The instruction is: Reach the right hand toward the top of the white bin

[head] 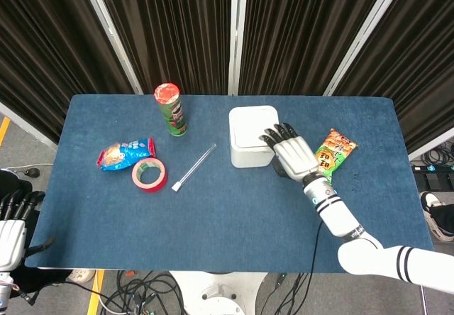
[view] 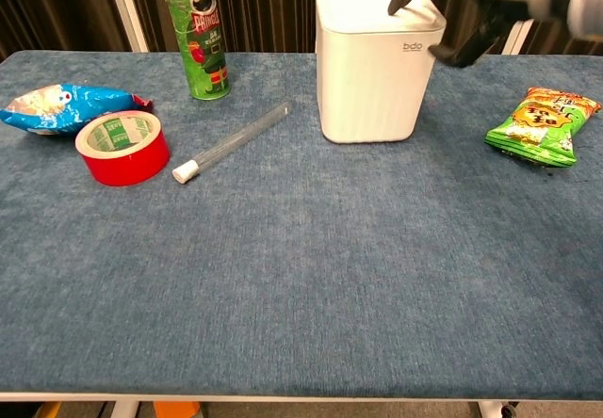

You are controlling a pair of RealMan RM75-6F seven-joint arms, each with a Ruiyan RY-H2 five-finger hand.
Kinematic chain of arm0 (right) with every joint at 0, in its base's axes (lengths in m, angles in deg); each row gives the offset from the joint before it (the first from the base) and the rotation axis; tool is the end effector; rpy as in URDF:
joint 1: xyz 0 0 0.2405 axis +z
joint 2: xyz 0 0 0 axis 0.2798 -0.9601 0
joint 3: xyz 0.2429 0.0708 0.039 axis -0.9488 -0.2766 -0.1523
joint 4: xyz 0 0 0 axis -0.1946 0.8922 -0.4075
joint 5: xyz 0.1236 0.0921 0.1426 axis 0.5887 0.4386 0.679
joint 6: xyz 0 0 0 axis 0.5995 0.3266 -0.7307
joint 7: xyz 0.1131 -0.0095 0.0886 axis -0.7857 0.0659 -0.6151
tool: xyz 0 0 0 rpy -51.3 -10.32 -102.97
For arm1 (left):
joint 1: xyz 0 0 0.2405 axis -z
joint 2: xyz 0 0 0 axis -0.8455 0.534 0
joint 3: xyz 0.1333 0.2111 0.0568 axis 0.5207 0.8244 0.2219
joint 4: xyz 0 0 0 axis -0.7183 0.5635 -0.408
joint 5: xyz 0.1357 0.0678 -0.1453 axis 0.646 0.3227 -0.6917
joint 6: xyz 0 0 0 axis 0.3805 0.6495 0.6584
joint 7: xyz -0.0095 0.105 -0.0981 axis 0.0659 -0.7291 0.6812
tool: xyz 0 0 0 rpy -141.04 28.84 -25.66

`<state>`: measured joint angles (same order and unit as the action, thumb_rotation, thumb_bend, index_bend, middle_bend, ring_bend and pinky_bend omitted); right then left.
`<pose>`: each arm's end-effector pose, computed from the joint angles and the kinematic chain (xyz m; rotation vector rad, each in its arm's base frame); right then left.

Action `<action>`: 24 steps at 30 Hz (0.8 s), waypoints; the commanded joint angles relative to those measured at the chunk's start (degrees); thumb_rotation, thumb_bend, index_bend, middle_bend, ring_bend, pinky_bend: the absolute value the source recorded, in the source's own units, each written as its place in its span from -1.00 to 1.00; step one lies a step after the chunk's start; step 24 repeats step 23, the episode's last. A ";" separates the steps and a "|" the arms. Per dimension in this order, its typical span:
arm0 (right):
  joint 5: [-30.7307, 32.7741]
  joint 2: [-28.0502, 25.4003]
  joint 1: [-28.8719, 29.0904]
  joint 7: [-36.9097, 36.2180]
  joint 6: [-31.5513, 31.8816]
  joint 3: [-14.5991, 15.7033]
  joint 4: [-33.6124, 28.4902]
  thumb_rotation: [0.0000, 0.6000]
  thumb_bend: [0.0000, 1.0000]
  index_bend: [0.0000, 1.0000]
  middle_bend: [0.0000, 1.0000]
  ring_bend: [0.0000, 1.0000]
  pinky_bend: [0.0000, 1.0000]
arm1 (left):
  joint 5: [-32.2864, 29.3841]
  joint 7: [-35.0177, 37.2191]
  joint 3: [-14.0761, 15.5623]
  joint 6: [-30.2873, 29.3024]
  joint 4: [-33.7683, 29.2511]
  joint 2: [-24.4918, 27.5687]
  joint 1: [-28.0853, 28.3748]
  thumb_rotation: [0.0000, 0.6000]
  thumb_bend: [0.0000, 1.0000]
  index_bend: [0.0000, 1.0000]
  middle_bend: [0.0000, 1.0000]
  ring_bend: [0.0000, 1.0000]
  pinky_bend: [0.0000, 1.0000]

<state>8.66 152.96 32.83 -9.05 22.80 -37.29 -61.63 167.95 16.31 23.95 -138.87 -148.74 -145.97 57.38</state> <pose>-0.1063 -0.3652 0.0673 1.8632 -0.8444 0.9123 -0.3341 0.1448 0.1490 -1.3380 -0.8831 -0.8757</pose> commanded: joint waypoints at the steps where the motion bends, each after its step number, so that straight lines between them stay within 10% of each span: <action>1: -6.18 -3.41 -4.92 -3.93 6.70 0.34 -3.58 1.00 -0.12 -0.83 -0.90 -1.00 -1.00 | 0.08 0.05 -0.03 0.06 0.06 -0.01 0.08 1.00 -1.00 -0.67 -0.74 -0.98 -0.99; 16: -26.97 -10.80 -31.22 -20.09 28.40 17.27 -4.50 1.00 -0.12 -0.90 -0.95 -1.00 -1.00 | 0.07 0.61 -0.06 0.59 0.58 -0.28 0.41 1.00 -1.00 -0.67 -0.74 -0.98 -0.99; 24: -32.99 -8.80 -38.88 -24.95 36.83 19.31 0.32 1.00 -0.12 -0.90 -0.94 -1.00 -1.00 | 0.18 -0.15 -0.11 0.58 0.00 -0.27 0.54 1.00 -1.00 -0.67 -0.74 -0.98 -0.99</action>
